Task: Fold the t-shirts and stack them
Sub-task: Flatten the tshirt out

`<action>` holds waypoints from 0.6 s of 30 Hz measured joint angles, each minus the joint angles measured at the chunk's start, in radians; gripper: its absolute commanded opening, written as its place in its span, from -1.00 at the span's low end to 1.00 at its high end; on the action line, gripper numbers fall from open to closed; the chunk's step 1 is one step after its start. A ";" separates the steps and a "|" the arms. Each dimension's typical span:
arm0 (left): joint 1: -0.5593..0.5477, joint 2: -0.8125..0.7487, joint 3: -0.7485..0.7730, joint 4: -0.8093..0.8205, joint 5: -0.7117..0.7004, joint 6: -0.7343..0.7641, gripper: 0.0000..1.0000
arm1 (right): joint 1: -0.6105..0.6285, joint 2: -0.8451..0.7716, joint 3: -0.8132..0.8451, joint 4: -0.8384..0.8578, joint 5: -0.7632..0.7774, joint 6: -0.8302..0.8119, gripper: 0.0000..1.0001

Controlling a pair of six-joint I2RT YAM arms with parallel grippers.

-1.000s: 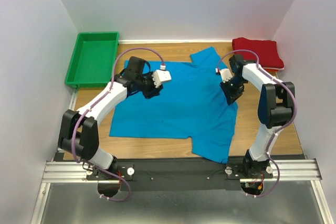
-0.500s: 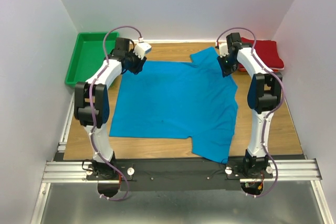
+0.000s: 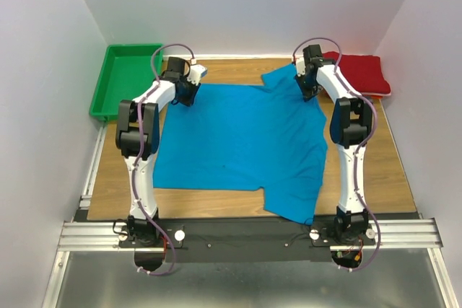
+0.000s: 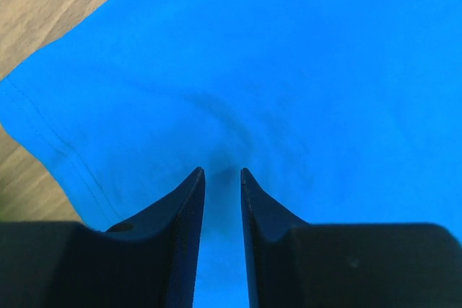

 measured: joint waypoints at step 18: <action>0.006 0.239 0.373 -0.118 -0.043 -0.011 0.81 | 0.008 0.156 0.256 0.081 0.132 -0.027 0.10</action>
